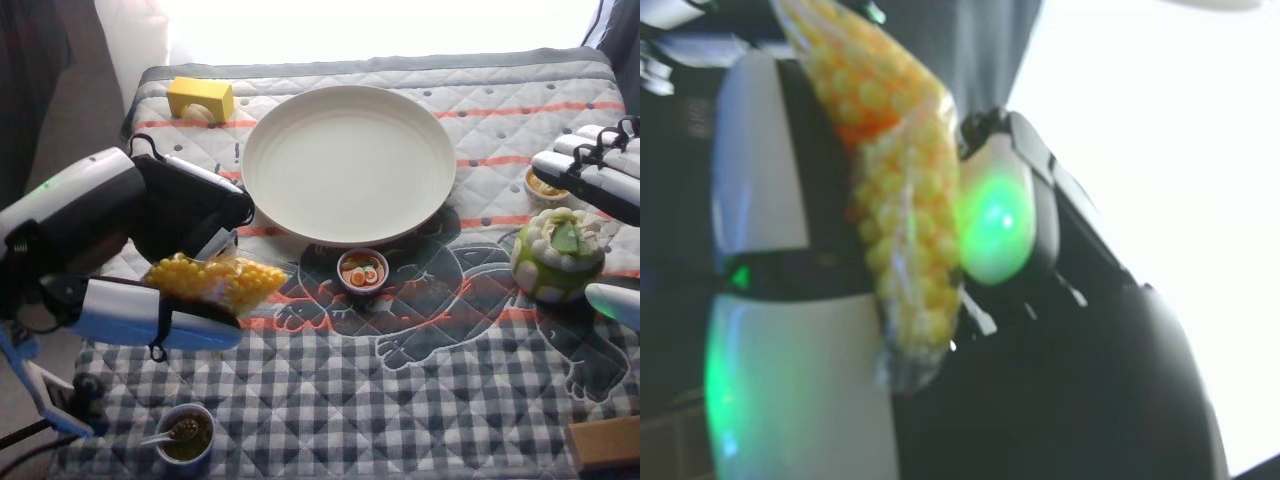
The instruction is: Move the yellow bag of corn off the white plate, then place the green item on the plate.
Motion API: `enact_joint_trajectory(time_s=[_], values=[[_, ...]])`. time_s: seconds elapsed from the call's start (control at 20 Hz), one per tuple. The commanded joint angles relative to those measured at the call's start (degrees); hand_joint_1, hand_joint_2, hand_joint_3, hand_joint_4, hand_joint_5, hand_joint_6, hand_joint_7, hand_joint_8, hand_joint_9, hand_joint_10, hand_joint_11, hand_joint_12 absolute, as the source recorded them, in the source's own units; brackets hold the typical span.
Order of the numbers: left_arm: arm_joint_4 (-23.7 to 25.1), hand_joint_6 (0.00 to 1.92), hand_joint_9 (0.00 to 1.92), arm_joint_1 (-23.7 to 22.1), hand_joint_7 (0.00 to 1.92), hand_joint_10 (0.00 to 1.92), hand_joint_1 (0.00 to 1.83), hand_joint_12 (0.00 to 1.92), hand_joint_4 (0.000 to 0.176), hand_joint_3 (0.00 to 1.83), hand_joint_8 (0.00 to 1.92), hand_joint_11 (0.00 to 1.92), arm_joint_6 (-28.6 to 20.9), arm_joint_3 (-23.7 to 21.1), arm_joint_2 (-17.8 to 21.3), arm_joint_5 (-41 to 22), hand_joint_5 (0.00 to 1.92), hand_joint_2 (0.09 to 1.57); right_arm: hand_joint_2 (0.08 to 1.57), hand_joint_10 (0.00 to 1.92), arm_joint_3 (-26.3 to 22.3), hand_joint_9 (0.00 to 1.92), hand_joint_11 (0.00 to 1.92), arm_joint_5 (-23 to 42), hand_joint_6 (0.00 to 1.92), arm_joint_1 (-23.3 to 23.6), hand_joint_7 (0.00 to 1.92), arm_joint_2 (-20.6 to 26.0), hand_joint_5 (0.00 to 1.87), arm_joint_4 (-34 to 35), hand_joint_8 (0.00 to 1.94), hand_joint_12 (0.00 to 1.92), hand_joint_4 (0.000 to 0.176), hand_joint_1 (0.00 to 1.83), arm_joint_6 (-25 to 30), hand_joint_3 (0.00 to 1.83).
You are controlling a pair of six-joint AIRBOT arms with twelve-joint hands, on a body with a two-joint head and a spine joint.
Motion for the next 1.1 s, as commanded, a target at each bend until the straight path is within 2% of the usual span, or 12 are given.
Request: enact_joint_trajectory(time_s=[0.0, 0.05, 0.1, 0.15, 0.2, 0.3, 0.5, 0.55, 0.75, 0.85, 0.95, 1.05], values=[[-0.9, 1.59, 0.61, 0.3, 0.68, 1.9, 1.13, 1.92, 0.0, 0.07, 1.72, 0.72, -2.1, 0.2, -0.6, -5.9, 0.49, 1.32, 1.38, 0.0, 0.2, 0.0, 0.0, 7.0, 0.0, 0.3, 0.0, -0.1, 0.0, -0.2, 0.0, 0.63, 0.0, 0.35, 0.1, 0.0], [-1.6, 0.92, 0.22, 1.1, 0.32, 1.28, 0.93, 1.74, 0.0, 0.0, 0.96, 0.14, -2.9, 0.3, -0.7, -6.1, 0.23, 1.23, 1.38, 0.0, 0.2, 0.0, 0.0, 7.0, 0.0, 0.3, 0.0, -0.2, 0.0, -0.2, 0.0, 0.7, 0.0, 0.33, 0.1, 0.0], [-2.1, 0.55, 0.09, 1.9, 0.25, 0.81, 0.75, 1.39, 0.0, 0.0, 0.46, 0.03, -3.5, 0.4, -0.8, -6.2, 0.18, 1.21, 1.39, 0.0, 0.2, 0.0, 0.0, 7.0, 0.0, 0.2, 0.0, -0.2, 0.0, -0.2, 0.0, 0.74, 0.0, 0.31, 0.1, 0.0], [-2.2, 0.31, 0.02, 2.8, 0.16, 0.47, 0.69, 1.02, 0.031, 0.0, 0.17, 0.0, -4.2, 0.4, -0.8, -6.3, 0.15, 1.17, 1.39, 0.0, 0.2, 0.0, 0.0, 7.0, 0.0, 0.2, 0.0, -0.2, 0.0, -0.1, 0.0, 0.74, 0.0, 0.31, 0.1, 0.0], [-2.2, 0.18, 0.03, 3.3, 0.15, 0.32, 0.68, 0.89, 0.041, 0.0, 0.05, 0.0, -4.7, 0.4, -0.8, -6.3, 0.16, 1.13, 1.39, 0.0, 0.3, 0.0, 0.0, 7.0, 0.0, 0.2, 0.0, -0.2, 0.0, -0.1, 0.0, 0.69, 0.0, 0.34, 0.2, 0.0], [-2.6, 0.06, 0.01, 3.6, 0.05, 0.1, 0.6, 0.85, 0.048, 0.0, 0.01, 0.0, -4.7, 0.4, -0.7, -6.5, 0.13, 1.08, 1.38, 0.0, 0.3, 0.0, 0.0, 7.0, 0.0, 0.2, 0.0, -0.2, 0.0, -0.1, 0.0, 0.57, 0.0, 0.37, 0.2, 0.0], [-3.7, 0.0, 0.0, 4.3, 0.0, 0.0, 0.62, 0.07, 0.081, 0.0, 0.0, 0.0, -4.5, 0.0, 0.3, -8.8, 0.03, 1.06, 1.38, 0.0, 0.3, 0.0, 0.0, 7.0, 0.0, 0.3, 0.0, 0.0, 0.0, -0.1, 0.0, 0.41, 0.0, 0.37, 0.2, 0.0], [-4.5, 0.0, 0.0, 4.6, 0.0, 0.0, 0.6, 0.01, 0.091, 0.0, 0.0, 0.0, -4.0, -0.1, 0.7, -9.8, 0.01, 1.06, 1.37, 0.0, 0.3, 0.0, 0.0, 7.1, 0.0, 0.3, 0.0, 0.1, 0.0, -0.1, 0.0, 0.37, 0.0, 0.38, 0.2, 0.0], [-7.5, 0.0, 0.0, 5.6, 0.0, 0.0, 0.57, 0.0, 0.087, 0.0, 0.0, 0.0, -0.7, -1.6, 2.6, -14.8, 0.0, 1.04, 1.32, 0.0, -0.1, 0.0, 0.0, 7.8, 0.0, 0.5, 0.0, 1.0, 0.0, -0.4, 0.0, 0.45, 0.001, 0.39, 0.2, 0.0], [-9.4, 0.0, 0.0, 6.8, 0.0, 0.0, 0.56, 0.0, 0.098, 0.0, 0.0, 0.0, 0.8, -2.5, 3.7, -18.3, 0.0, 1.02, 1.27, 0.0, -0.2, 0.0, 0.0, 7.8, 0.0, 1.0, 0.0, 1.4, 0.0, -1.0, 0.0, 0.48, 0.027, 0.4, 0.2, 0.0], [-10.8, 0.0, 0.0, 7.0, 0.0, 0.0, 0.6, 0.0, 0.064, 0.0, 0.0, 0.0, 1.1, -2.6, 4.3, -20.5, 0.0, 1.02, 1.23, 0.01, 0.0, 0.02, 0.0, 7.7, 0.0, 1.5, 0.0, 1.5, 0.0, -1.2, 0.0, 0.69, 0.035, 0.39, 0.2, 0.0], [-11.3, 0.0, 0.0, 7.0, 0.0, 0.0, 0.58, 0.01, 0.076, 0.0, 0.0, 0.01, 1.3, -2.6, 4.3, -21.3, 0.0, 1.0, 1.19, 0.02, 0.3, 0.08, 0.0, 7.2, 0.0, 1.6, 0.0, 1.2, 0.0, -1.2, 0.0, 1.02, 0.036, 0.39, 0.3, 0.0]])
